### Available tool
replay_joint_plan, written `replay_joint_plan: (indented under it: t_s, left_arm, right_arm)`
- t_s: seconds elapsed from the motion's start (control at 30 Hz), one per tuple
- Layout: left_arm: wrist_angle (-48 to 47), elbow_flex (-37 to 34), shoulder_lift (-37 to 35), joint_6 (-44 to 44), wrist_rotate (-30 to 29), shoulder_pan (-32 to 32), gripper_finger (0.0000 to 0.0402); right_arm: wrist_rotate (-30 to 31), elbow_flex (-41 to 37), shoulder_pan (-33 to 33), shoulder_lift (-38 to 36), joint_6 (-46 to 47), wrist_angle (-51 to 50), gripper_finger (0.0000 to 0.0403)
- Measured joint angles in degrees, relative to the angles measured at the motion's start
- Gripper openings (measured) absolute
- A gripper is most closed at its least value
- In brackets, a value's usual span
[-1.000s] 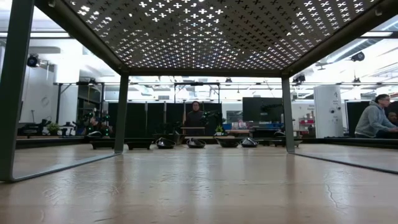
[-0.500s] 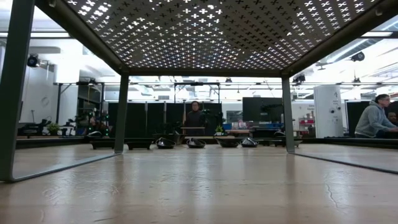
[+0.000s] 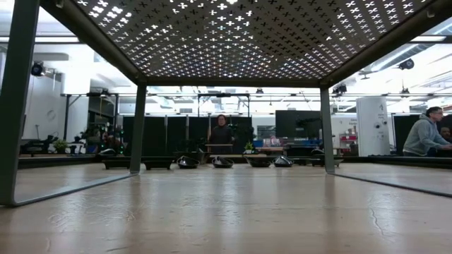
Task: Pick & Place Mini shaped plates
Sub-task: Stack the distorted square plate on top of the other distorted square plates on the shelf
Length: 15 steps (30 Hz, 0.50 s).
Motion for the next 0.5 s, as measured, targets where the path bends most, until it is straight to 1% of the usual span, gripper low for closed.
replay_joint_plan:
  t_s: [0.27, 0.5]
  left_arm:
    - [-0.01, 0.33, 1.93, -0.23, 0.08, -1.02, 0.0000]
    - [0.73, 0.33, 2.03, -0.32, 0.15, -2.45, 0.0000]
  right_arm:
    - [0.00, -0.33, -0.04, 0.00, 0.00, -0.22, 0.0148]
    - [0.04, -0.39, -0.51, 0.00, 0.12, -0.77, 0.0134]
